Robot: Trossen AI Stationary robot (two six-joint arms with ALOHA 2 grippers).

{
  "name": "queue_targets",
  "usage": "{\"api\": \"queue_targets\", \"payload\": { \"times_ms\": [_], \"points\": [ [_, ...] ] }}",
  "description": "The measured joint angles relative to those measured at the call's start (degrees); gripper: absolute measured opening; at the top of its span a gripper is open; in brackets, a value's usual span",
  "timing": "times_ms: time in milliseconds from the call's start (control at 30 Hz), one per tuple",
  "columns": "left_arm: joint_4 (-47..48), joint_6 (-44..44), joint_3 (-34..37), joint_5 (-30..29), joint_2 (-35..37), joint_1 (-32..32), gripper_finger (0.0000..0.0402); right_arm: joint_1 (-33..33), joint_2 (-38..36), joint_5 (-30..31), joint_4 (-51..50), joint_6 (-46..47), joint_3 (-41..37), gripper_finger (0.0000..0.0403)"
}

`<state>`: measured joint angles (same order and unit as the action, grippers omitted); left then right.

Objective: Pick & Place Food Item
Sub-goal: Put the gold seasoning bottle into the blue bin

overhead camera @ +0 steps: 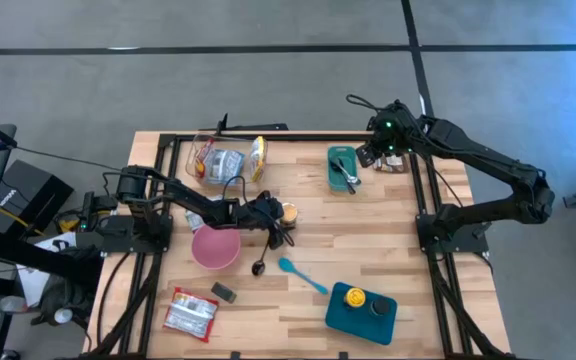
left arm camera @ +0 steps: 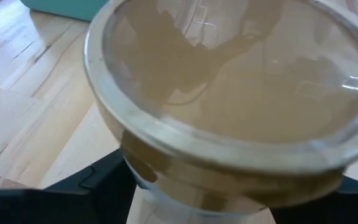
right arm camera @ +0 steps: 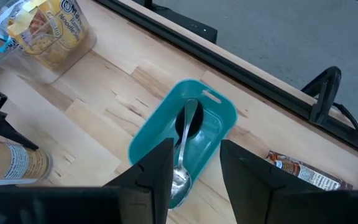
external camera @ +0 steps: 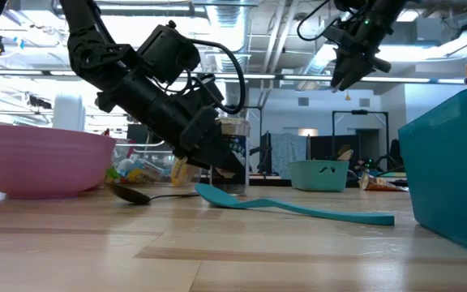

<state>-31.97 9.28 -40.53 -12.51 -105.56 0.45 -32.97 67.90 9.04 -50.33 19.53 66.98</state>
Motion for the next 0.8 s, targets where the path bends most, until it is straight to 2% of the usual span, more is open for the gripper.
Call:
{"api": "queue_targets", "payload": {
  "times_ms": [267,800],
  "points": [
    [0.0,0.0,0.0,0.1,0.0,0.0,0.0291,0.0,0.0,0.0,0.0,0.0,0.0,0.0127],
    [-0.9,1.8,0.0,1.6,0.2,0.0,0.0281,0.0,0.0,-0.1,0.0,0.0,0.0,0.0127]
  ]
}}
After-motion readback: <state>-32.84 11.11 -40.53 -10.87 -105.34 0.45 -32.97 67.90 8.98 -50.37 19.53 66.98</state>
